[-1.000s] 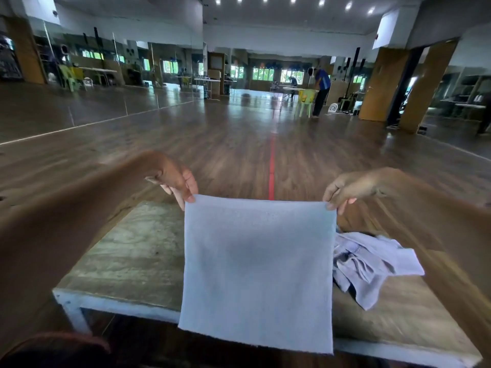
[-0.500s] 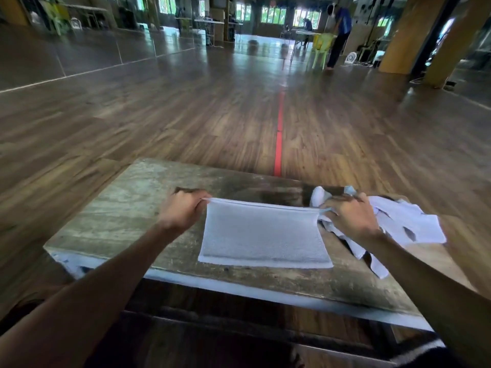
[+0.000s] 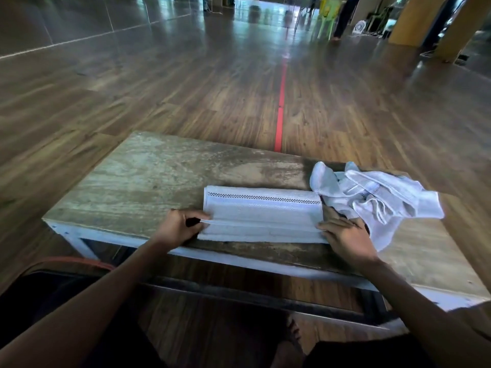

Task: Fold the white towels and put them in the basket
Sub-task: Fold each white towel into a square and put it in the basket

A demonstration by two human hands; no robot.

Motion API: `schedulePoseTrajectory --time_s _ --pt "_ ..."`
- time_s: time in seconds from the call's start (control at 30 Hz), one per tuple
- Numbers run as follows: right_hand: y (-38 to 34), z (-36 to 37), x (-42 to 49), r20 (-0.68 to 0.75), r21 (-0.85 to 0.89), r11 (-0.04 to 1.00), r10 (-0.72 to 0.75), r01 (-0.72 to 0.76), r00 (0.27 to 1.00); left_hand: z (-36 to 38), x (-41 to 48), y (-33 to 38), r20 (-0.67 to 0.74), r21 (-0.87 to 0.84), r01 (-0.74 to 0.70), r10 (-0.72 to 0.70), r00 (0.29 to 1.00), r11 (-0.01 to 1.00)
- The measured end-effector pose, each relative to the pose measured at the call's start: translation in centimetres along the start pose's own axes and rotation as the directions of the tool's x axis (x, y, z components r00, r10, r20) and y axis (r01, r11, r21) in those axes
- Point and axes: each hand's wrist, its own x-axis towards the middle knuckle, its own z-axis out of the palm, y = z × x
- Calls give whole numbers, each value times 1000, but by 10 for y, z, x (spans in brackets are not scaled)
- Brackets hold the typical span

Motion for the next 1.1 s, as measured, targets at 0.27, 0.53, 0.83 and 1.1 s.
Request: schedulePoseTrajectory --time_s 0.27,0.53,0.83,1.1 --pt "-5 -16 -5 -174 35 999 -31 37 984 -13 -5 13 -78 44 -162 166 983 986" --pt "2 -5 -23 -75 42 996 -80 83 994 1 -43 2 -6 268 -357 372 928 895" --pt "0 -13 -32 -163 32 994 -93 100 982 6 -54 3 -75 405 -390 455 887 827" --pt "-2 -17 -40 -209 72 996 -38 54 977 10 -58 14 -174 426 -462 572 801 778"
